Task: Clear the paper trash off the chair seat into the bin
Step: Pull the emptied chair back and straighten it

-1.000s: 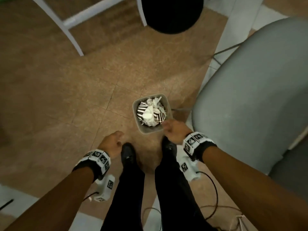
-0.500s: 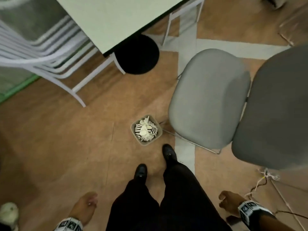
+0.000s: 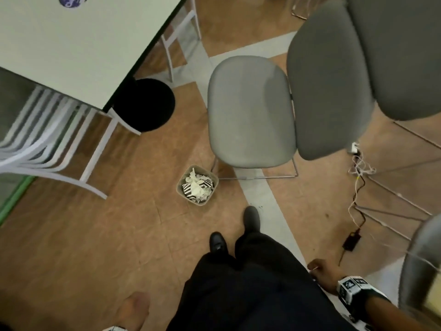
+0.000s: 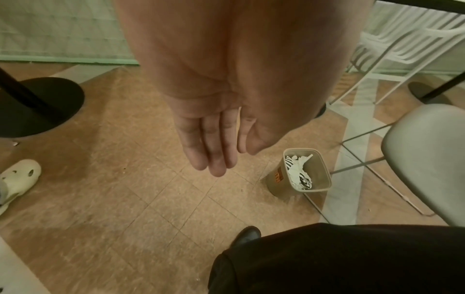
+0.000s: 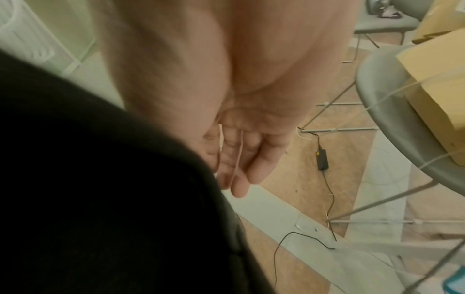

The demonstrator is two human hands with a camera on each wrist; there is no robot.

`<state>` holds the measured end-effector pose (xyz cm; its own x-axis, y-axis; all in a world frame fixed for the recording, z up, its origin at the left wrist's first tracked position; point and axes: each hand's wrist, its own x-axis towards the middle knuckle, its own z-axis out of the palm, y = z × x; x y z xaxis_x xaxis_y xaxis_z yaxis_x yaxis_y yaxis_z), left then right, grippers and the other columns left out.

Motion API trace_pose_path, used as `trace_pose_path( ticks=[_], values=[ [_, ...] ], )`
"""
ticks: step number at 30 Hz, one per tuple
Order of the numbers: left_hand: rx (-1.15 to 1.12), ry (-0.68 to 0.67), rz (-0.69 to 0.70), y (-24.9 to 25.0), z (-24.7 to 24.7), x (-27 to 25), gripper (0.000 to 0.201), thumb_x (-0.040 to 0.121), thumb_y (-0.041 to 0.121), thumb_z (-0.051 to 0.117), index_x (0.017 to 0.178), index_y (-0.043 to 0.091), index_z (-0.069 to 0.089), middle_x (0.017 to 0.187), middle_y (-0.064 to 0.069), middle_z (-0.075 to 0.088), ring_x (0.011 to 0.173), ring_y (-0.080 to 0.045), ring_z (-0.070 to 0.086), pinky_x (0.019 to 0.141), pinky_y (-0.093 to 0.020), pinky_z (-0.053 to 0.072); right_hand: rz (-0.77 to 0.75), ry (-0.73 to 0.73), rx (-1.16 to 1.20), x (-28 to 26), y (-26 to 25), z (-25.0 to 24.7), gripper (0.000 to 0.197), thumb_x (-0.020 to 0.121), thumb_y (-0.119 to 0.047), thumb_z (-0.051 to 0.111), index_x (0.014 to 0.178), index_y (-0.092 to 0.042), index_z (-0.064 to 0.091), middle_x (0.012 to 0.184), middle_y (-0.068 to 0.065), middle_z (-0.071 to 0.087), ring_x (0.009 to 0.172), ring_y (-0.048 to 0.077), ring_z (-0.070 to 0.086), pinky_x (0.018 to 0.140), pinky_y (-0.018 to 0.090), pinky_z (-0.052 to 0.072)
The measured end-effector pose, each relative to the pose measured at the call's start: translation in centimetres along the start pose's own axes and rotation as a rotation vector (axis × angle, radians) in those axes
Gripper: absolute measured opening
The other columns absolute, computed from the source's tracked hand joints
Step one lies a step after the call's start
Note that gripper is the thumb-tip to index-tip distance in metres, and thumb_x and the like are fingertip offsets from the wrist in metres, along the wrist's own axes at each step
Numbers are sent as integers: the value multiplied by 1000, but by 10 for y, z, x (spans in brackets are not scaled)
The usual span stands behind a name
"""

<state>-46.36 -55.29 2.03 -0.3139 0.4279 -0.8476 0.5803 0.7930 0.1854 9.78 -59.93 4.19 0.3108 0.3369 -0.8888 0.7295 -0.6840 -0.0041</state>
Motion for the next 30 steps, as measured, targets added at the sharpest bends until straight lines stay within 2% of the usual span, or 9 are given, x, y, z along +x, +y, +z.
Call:
trace_pose_path(
  ticks=[2,5,7,10,16,20,24,27,30],
  values=[
    [28,3,35,7,-1,-4,27,94,-12,46,75,0,63,64,-21,49,40,-21,48,30,-14,33,-3,3,66,-12,4,7,9,85,-25,62,91,-32,63,91,-2,73,85,15,68,82,28,54],
    [-42,-5,50,26,8,-16,14,89,-14,52,99,-8,60,70,-17,60,52,-23,54,32,-14,37,-27,13,108,-14,31,28,6,86,-38,56,88,-36,61,104,-2,71,94,18,67,88,30,52],
    [18,-31,80,42,14,-27,15,89,-15,52,98,-5,59,81,-19,61,59,-27,54,33,-14,39,-4,5,122,-15,54,44,6,88,-35,53,85,-38,57,108,-3,69,99,20,67,91,34,53],
    [88,-39,127,64,29,-35,16,88,-16,52,93,-3,60,82,-21,61,59,-27,54,32,-14,39,60,9,194,-30,84,58,17,93,-25,52,87,-41,53,112,-3,65,109,21,65,97,33,49],
    [276,-43,210,119,80,-47,15,87,-13,53,95,-5,63,76,-22,65,51,-26,56,33,-17,40,163,-49,373,-19,176,85,14,79,-45,54,91,-41,61,103,-10,69,94,10,65,92,35,53],
    [334,-44,278,174,128,-71,16,90,-11,52,88,2,61,76,-24,64,55,-28,56,36,-18,43,173,-48,471,-14,226,58,12,80,-37,58,91,-35,62,103,-4,71,91,15,68,91,36,55],
    [325,-52,324,221,176,-86,15,92,-3,53,94,9,61,78,-20,69,61,-28,60,56,-28,45,115,-14,414,-17,260,-4,9,90,-30,55,93,-37,52,109,1,70,97,22,67,93,34,53],
    [340,-74,318,245,203,-96,15,91,-4,54,95,8,61,78,-18,67,59,-26,60,53,-26,42,79,4,412,-10,278,-42,7,91,-29,56,88,-34,59,109,4,71,97,27,68,91,38,55],
    [355,-76,316,271,225,-106,14,91,-4,53,98,5,62,77,-15,65,56,-24,60,51,-24,40,51,-4,367,5,295,-68,20,91,-33,56,104,-24,67,113,4,72,100,24,69,93,39,55]
  ],
)
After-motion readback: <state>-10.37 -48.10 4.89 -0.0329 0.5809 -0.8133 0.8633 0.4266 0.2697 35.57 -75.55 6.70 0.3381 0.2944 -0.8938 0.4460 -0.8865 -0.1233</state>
